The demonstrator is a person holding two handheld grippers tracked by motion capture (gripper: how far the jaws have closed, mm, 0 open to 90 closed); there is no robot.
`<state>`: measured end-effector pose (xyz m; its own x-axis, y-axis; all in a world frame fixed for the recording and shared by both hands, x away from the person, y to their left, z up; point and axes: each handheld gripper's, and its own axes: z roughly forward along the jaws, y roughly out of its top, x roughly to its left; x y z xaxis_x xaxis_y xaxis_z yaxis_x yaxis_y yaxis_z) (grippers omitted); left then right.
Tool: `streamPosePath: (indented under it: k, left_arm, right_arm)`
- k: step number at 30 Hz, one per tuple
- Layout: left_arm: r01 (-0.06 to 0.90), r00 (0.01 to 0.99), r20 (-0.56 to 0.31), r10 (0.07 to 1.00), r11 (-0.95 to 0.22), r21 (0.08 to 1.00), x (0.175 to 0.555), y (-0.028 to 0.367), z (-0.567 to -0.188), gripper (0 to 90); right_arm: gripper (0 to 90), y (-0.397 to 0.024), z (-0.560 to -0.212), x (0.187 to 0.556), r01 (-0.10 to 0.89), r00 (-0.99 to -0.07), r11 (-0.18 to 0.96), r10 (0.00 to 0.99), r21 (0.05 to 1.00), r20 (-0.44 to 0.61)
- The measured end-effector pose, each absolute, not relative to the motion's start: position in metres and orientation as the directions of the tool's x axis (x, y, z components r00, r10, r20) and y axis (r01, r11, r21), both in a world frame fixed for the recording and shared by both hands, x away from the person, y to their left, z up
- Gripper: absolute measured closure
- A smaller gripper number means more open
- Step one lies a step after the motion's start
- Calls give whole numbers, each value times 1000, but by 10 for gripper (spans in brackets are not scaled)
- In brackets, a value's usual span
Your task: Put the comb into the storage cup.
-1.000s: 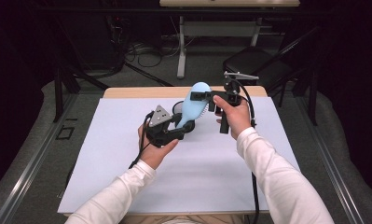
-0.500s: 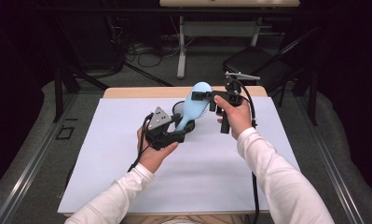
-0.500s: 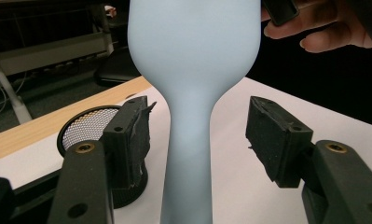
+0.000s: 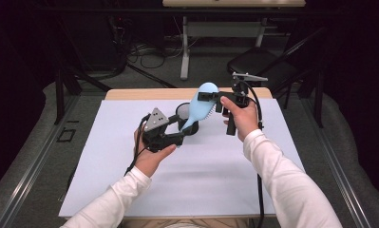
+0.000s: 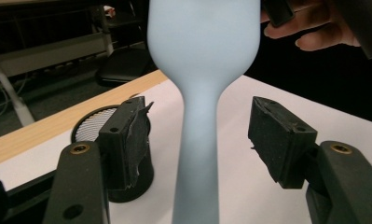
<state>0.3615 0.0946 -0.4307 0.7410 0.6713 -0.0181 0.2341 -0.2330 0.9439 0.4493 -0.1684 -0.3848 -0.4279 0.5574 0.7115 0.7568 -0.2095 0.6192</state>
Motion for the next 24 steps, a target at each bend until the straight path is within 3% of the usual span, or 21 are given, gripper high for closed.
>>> streamPosePath:
  k: [7, 15, 24]
  left_arm:
    - [241, 722, -6, 692, -244, 939, 365, 102, -430, 370]
    - [270, 708, -31, 706, -229, 935, 367, 104, -430, 248]
    - [303, 663, -88, 743, -159, 940, 372, 110, -429, 199]
  right_arm:
    - [477, -169, -384, 449, 753, -427, -210, 565, 624, 706]
    - [477, -169, -384, 449, 750, -429, -209, 567, 627, 703]
    - [477, -170, -382, 448, 745, -431, -214, 569, 632, 700]
